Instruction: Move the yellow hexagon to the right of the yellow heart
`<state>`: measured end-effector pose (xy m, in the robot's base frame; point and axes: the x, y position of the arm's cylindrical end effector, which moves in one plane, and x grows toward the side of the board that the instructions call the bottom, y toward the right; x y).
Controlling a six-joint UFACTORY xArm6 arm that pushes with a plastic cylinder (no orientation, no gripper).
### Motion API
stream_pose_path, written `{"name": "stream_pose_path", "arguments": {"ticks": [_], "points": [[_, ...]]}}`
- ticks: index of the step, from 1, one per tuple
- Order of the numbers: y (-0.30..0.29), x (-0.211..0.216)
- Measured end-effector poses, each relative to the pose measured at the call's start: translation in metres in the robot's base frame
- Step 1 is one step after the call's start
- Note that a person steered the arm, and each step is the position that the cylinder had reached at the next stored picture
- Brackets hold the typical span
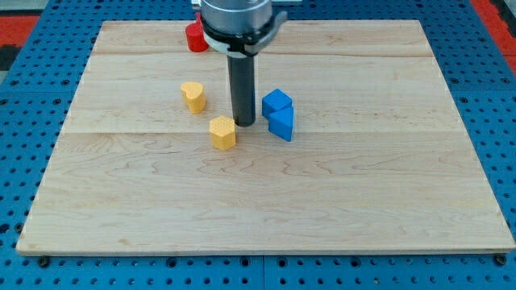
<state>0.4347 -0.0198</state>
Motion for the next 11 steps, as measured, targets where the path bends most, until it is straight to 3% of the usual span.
{"name": "stream_pose_path", "arguments": {"ticks": [1,2,3,4,5,6,7,8,9,10,11], "points": [[0.033,0.036],[-0.021,0.048],[-0.069,0.032],[-0.064,0.004],[-0.057,0.043],[-0.018,0.003],[-0.079,-0.008],[-0.059,-0.022],[-0.066,0.017],[-0.145,0.010],[-0.232,-0.078]]}}
